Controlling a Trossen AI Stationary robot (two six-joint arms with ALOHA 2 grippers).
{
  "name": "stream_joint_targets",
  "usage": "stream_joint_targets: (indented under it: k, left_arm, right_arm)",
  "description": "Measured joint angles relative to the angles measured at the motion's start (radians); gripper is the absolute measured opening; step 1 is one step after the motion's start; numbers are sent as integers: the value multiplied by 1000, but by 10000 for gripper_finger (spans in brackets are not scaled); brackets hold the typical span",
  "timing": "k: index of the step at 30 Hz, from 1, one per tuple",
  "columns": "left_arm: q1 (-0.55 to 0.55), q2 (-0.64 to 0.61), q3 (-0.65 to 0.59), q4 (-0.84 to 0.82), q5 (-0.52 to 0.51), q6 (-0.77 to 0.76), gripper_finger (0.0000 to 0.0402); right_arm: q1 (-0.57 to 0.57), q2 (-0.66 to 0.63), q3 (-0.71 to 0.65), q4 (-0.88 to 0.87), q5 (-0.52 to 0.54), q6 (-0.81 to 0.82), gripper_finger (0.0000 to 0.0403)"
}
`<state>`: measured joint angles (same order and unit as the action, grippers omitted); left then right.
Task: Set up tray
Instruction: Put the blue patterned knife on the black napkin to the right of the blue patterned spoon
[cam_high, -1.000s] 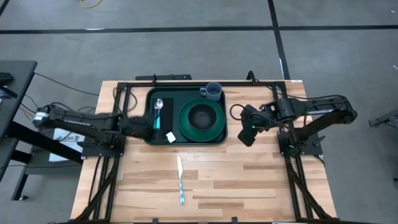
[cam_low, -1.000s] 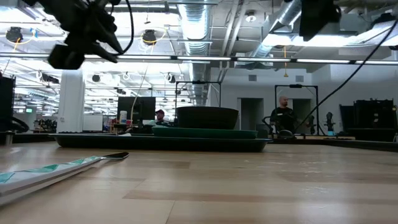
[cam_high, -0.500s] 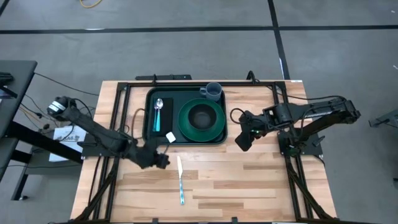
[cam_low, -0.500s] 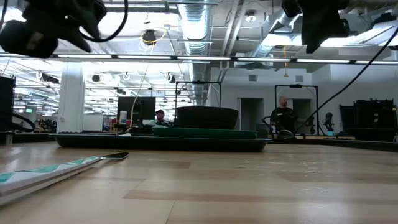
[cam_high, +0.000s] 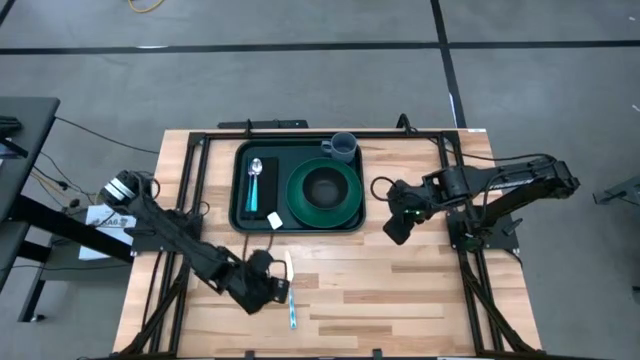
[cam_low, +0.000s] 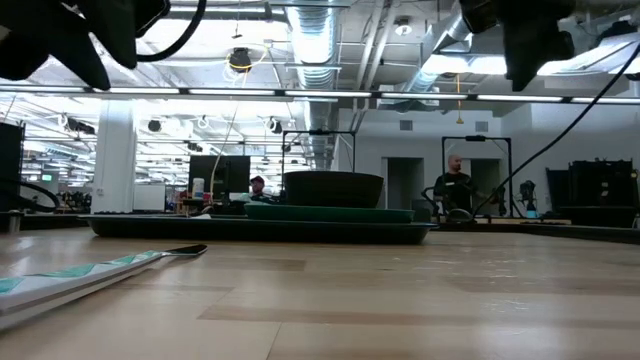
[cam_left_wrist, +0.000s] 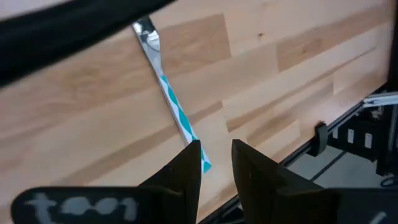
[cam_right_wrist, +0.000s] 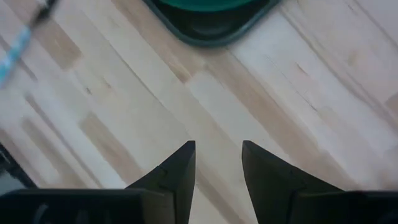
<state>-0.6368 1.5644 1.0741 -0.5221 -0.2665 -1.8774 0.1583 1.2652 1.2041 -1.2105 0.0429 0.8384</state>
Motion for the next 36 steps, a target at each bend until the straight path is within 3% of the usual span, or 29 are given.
stream_joint_targets:
  k: [7, 20, 27, 36]
  left_arm:
    - [-2, 123, 85, -14, -4, -90, 76]
    - [32, 224, 179, -168, 77, -339, 41]
    - [69, 231, 181, -157, 66, -353, 91]
    - [92, 353, 196, -95, 182, -353, 158]
  right_arm:
    - [33, -14, 0, -54, 11, -150, 122]
    - [79, -102, 0, -77, 45, -307, 122]
    - [85, -144, 0, -87, 60, -374, 122]
    - [83, -181, 1, -97, 64, -405, 122]
